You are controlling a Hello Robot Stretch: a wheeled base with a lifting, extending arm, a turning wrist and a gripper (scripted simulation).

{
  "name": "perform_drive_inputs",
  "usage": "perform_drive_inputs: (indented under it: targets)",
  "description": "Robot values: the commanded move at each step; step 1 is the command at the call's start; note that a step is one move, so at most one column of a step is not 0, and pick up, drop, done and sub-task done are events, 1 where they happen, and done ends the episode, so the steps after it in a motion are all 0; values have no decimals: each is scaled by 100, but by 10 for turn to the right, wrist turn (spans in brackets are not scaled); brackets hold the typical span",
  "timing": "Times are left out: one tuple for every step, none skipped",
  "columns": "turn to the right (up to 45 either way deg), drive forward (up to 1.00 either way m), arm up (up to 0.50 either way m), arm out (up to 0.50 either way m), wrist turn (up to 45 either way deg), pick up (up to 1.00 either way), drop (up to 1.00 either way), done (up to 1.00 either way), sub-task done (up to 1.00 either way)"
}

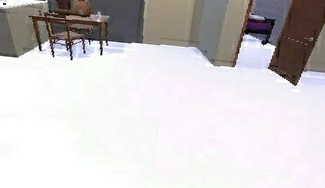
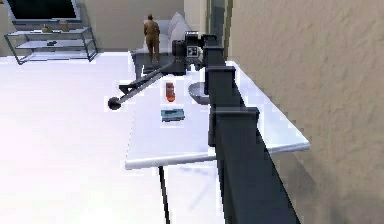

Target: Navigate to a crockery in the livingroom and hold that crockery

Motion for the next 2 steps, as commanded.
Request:
perform_drive_inputs:
  targets:
    - [0, 0, 0, 0, 450, 0, 0, 0, 0]
    - [0, 0, 0, 0, 450, 0, 0, 0, 0]
